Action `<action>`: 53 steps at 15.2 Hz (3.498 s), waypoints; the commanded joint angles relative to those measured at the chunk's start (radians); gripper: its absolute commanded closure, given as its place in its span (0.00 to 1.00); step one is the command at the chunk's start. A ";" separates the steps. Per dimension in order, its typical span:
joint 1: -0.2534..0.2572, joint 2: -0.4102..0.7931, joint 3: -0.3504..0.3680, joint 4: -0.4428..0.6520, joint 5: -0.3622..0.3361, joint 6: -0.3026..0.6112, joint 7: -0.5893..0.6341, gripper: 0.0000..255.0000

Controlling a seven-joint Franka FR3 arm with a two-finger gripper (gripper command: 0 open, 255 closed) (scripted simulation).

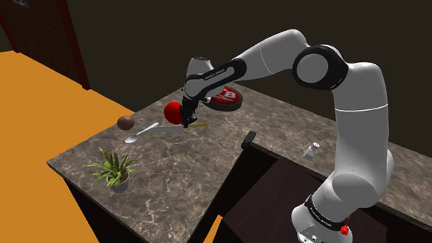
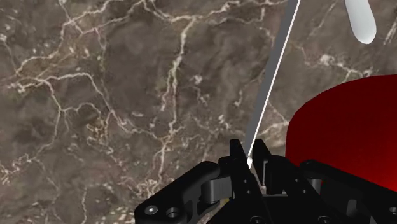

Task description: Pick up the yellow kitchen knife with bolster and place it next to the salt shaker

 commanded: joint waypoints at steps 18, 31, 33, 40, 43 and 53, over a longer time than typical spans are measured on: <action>-0.021 -0.074 0.005 0.025 0.012 -0.117 -0.010 1.00; -0.028 -0.155 0.013 0.085 0.024 -0.256 -0.003 1.00; -0.028 -0.164 0.014 0.098 0.025 -0.279 -0.002 1.00; -0.057 -0.258 0.015 0.025 0.047 -0.300 -0.032 1.00; -0.096 -0.361 0.009 -0.119 0.077 -0.263 -0.086 1.00; -0.193 -0.667 -0.056 -0.499 0.158 -0.208 -0.292 1.00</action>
